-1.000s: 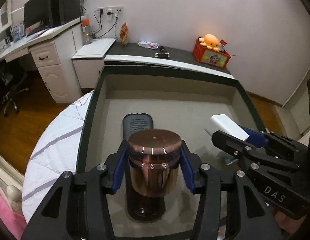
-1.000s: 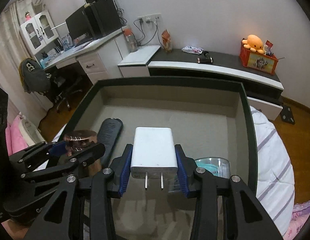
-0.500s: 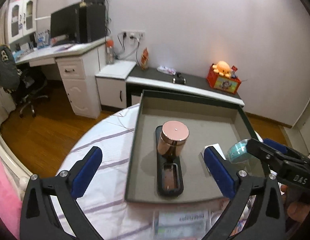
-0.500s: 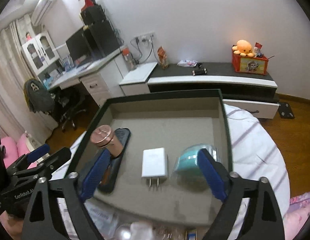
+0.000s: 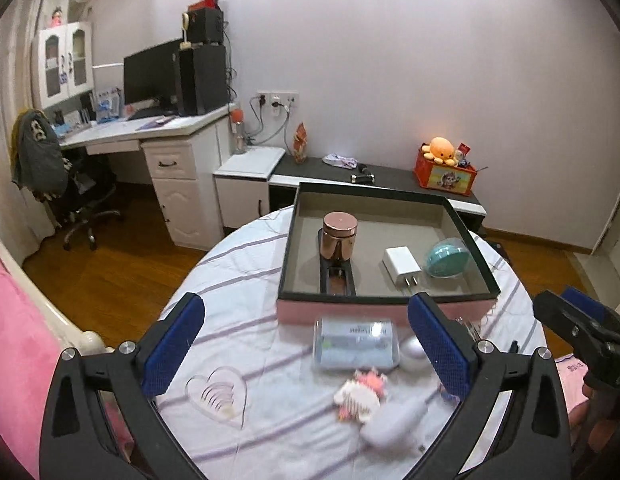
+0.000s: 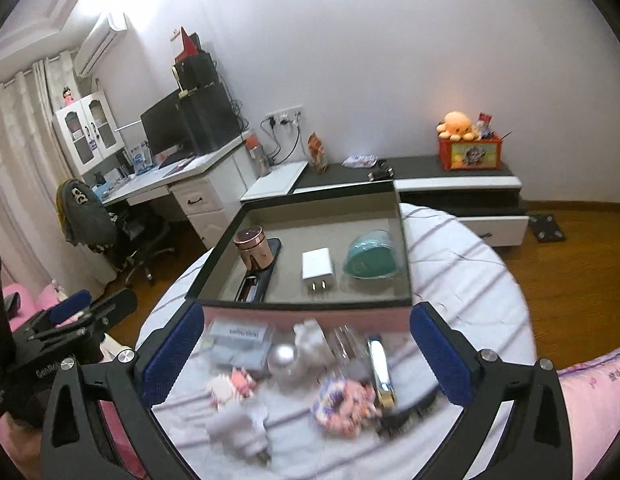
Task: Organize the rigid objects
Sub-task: 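Withdraw both tools from the box back over the table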
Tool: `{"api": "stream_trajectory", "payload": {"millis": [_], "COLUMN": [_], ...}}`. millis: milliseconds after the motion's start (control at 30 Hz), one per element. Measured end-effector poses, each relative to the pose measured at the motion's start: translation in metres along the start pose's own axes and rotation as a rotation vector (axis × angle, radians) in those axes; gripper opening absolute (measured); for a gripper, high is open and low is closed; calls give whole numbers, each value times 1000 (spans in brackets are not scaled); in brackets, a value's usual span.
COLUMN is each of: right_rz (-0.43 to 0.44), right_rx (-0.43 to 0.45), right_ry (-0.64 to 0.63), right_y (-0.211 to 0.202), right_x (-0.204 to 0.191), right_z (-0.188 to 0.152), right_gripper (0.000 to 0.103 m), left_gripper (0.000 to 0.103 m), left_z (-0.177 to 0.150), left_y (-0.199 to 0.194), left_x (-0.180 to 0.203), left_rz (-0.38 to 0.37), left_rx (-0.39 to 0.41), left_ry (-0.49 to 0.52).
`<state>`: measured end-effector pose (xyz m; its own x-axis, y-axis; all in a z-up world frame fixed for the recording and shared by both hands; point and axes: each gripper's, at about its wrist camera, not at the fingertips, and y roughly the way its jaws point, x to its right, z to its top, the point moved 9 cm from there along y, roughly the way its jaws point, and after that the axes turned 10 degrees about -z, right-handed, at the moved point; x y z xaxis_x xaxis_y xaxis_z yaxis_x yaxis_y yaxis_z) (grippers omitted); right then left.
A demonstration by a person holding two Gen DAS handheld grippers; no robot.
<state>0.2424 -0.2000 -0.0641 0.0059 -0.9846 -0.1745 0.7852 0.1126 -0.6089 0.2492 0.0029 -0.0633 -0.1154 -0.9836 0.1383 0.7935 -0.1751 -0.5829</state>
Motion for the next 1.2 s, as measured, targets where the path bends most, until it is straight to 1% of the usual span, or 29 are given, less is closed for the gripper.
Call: {"api": "stream_trajectory", "payload": {"millis": [67,200,300,400,500,633,867,1200], "right_rz": [-25,-117,-159,-182,-195,-210,-217,-229], "right_rx": [21,93,132,154,161,187,218,213], "right_ry": [2,-9,-16,-28,-50,-63,-66,-60], "right_y": [-15,-50,-74,-92,-102,-117,-134,-138], "right_x": [4,15,18,19,16,14,8,12], "right_z": [-8,-25,-36,-49,-56,-57,-55,-57], "right_gripper": [103,103,103,103,103,103,103,103], "left_gripper": [103,103,103,103,103,103,103,103], "left_z": [-5,-16,-27,-43,-63,-77,-77,-78], "left_y": [-15,-43,-60,-70,-75,-83,-100,-102], "left_x": [3,7,14,19,23,28,25,29], "left_rz": [2,20,22,31,10,10,16,15], "left_rx": [15,47,64,64,36,25,62,56], "left_ry": [1,2,16,26,18,27,15,27]}}
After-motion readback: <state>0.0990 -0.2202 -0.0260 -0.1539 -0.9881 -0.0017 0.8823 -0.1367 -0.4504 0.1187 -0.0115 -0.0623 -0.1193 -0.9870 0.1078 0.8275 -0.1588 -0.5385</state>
